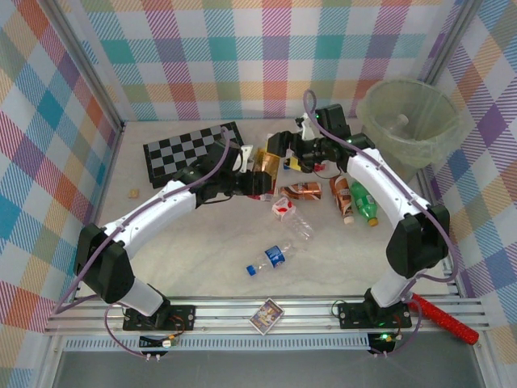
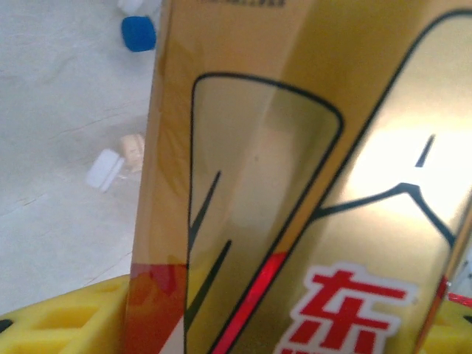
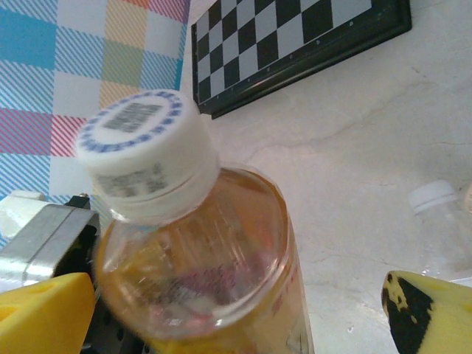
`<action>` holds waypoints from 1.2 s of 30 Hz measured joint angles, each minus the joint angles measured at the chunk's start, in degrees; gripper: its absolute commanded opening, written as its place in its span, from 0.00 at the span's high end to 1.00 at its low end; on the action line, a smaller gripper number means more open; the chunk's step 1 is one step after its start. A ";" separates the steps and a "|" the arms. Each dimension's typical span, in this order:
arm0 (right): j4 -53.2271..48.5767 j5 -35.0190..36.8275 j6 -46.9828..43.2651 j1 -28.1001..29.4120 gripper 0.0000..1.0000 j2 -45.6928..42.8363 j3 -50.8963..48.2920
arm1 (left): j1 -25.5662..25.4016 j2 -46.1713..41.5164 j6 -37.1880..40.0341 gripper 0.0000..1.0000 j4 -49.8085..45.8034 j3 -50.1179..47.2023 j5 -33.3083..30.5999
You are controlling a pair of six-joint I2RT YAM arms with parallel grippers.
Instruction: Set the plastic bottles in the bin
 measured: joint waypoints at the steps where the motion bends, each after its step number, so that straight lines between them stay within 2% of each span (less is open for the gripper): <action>1: 0.24 -0.42 0.02 0.04 0.03 0.13 -0.02 | 0.02 0.00 -0.42 0.47 0.87 0.00 0.81; 4: 0.85 -1.60 0.17 0.09 0.09 0.31 -0.02 | 0.15 0.15 -1.62 0.47 3.23 0.00 3.34; 9: 2.16 -2.49 -0.07 0.09 0.27 0.33 -0.04 | 0.20 0.66 -2.78 0.44 4.42 0.00 5.62; 14: 2.12 -1.95 -0.81 0.09 0.37 0.35 -0.11 | 0.20 0.92 -3.17 0.38 4.52 -0.17 6.19; 16: 1.92 -1.57 -1.01 0.09 0.38 0.37 -0.11 | 0.20 0.92 -3.21 0.32 4.72 -0.46 6.27; 22: -0.20 0.76 -2.23 -0.15 0.42 0.61 0.46 | 0.20 0.85 -2.62 0.02 6.56 -0.74 7.19; 28: -4.76 3.91 -5.14 -2.80 0.42 0.83 4.07 | 0.20 0.11 -2.54 0.00 8.68 -0.87 7.78; 36: -12.20 11.98 -12.76 -12.85 0.43 0.39 16.26 | 0.20 -2.89 -1.88 0.00 8.83 -1.64 7.61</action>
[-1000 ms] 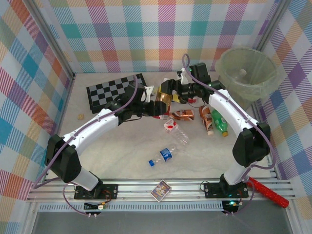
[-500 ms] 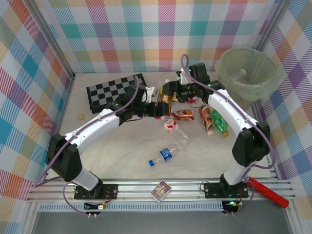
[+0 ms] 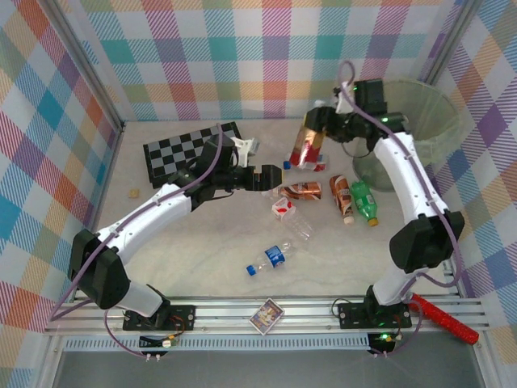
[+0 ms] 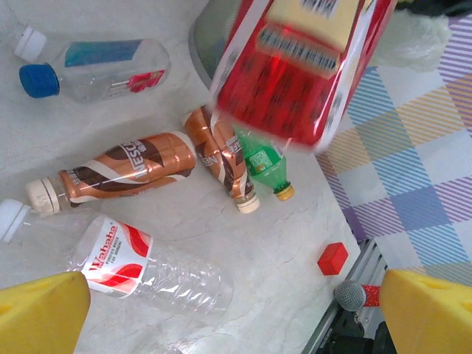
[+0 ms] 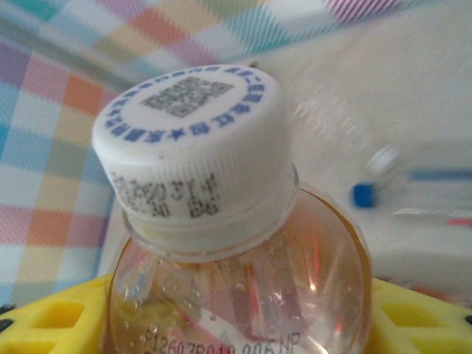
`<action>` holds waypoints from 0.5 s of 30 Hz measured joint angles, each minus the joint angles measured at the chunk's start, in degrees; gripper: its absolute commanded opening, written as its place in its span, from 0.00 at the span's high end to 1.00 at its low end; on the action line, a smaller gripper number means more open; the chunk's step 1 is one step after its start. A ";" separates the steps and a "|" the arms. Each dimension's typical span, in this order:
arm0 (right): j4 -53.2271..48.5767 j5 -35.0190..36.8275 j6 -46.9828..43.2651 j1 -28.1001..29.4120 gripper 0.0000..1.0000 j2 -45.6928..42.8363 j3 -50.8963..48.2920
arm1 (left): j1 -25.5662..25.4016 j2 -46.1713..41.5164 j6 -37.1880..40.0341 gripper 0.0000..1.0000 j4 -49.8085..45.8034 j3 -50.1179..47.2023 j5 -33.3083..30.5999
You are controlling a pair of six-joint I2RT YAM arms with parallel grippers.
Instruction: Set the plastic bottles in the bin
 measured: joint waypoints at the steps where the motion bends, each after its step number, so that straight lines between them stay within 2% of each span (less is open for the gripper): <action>1: -0.57 1.16 -0.85 -1.09 0.43 -0.28 1.11 | 0.00 -0.22 0.17 0.00 -0.07 -0.02 -0.04; 4: -2.80 5.09 -3.43 -5.25 0.45 -1.73 5.31 | -0.09 -0.61 0.72 0.00 -1.84 -0.11 -0.22; 9: -4.13 12.50 -7.43 -11.96 0.46 -3.91 12.15 | -2.16 -0.61 4.48 0.00 -10.05 -0.11 -3.15; 15: -3.39 23.91 -11.67 -16.83 0.46 -5.25 14.08 | -5.75 -0.48 7.80 0.00 -17.00 -0.44 -7.67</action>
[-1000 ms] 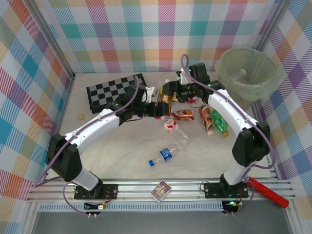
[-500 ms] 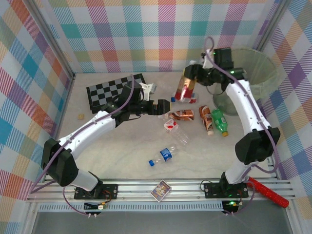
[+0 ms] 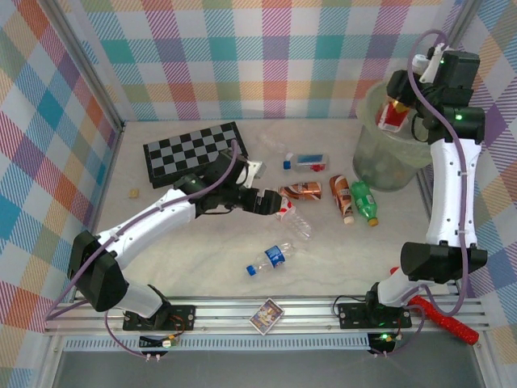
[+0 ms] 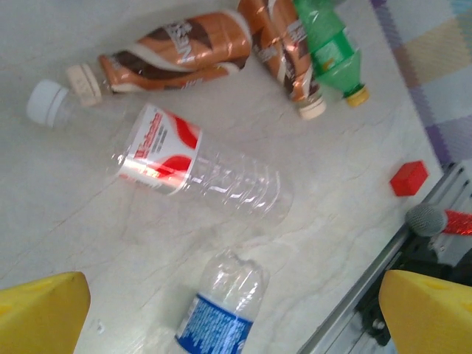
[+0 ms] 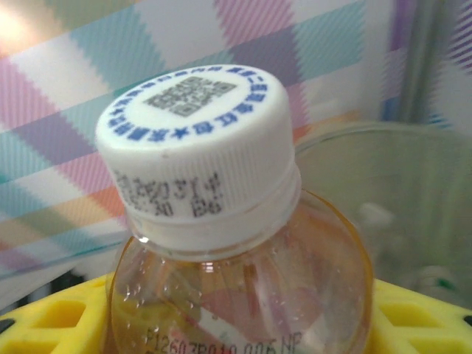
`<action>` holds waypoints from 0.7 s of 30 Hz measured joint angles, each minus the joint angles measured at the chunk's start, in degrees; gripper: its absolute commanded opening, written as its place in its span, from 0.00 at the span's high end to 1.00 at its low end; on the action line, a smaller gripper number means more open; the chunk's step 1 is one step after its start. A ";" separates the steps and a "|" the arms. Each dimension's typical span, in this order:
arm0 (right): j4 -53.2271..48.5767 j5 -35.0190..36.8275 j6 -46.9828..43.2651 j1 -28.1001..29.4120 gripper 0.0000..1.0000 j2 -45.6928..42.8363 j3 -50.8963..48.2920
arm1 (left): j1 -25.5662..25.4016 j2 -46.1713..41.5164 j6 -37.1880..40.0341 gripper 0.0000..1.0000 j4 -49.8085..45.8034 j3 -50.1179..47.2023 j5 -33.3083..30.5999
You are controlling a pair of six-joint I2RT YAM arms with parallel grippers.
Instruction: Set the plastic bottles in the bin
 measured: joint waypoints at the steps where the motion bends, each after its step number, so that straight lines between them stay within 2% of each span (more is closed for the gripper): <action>1: 0.17 1.51 -0.63 -0.39 0.46 0.13 0.00 | -0.20 0.07 0.20 0.00 -0.31 -0.17 -0.44; 6: 1.11 8.66 -4.66 -2.03 0.46 2.51 0.76 | -1.36 1.33 1.31 0.00 -2.05 -1.53 -3.32; 10: 1.60 10.82 -6.34 -3.04 0.46 5.95 1.57 | -1.88 2.60 1.75 0.00 -2.71 -2.40 -4.28; 16: -1.14 10.54 -6.93 -4.02 0.43 13.81 6.27 | -2.99 3.32 2.56 0.01 -2.78 -2.56 -4.96; 21: -5.66 7.45 -5.35 -4.48 0.42 19.98 10.43 | -3.34 3.32 3.15 0.01 -3.26 -2.69 -5.60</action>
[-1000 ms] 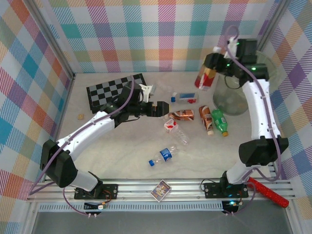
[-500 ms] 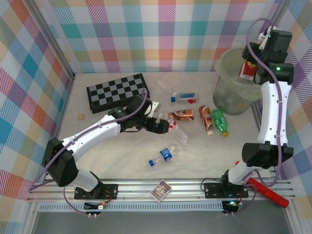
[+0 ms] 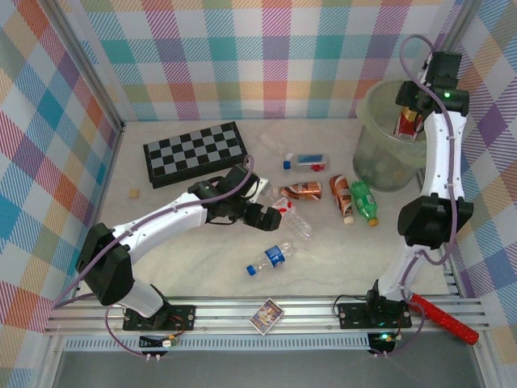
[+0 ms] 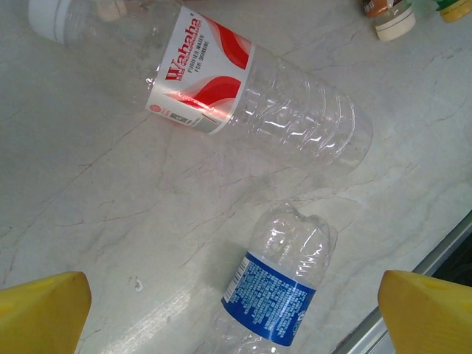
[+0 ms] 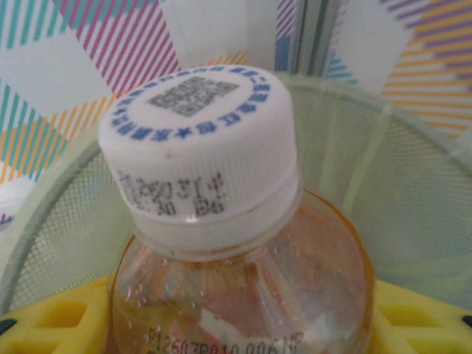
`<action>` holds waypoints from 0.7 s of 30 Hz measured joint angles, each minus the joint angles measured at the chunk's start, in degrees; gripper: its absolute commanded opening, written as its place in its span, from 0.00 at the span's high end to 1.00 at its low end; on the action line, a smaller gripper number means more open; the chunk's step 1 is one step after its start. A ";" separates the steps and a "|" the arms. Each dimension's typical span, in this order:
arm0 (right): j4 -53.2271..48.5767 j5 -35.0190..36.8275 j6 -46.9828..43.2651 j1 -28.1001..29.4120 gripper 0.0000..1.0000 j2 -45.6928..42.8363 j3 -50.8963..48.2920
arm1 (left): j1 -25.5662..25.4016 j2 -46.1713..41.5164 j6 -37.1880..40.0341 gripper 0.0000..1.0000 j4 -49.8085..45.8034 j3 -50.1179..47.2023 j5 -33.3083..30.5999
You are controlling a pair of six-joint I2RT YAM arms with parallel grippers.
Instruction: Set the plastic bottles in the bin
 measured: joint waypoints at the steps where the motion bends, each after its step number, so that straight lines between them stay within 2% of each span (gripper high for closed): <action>1: -0.61 -0.66 0.46 0.00 0.43 0.85 0.70 | 0.00 0.02 0.02 0.01 -0.13 -0.02 -0.17; 10: -2.75 -9.09 4.66 0.00 0.39 8.81 4.15 | 0.00 0.11 0.26 0.02 -0.79 -0.24 -0.31; 13: -3.37 -12.00 6.21 0.00 0.33 12.00 5.42 | 0.00 0.11 0.70 0.02 -1.09 -0.35 -0.28; 17: -4.81 -14.75 7.91 -0.09 0.20 15.43 7.08 | -0.07 0.11 1.75 0.02 -2.34 -0.63 -0.11; 21: -6.36 -16.22 9.18 -0.35 0.14 17.59 8.87 | -0.37 0.15 3.02 0.01 -3.39 -1.01 0.50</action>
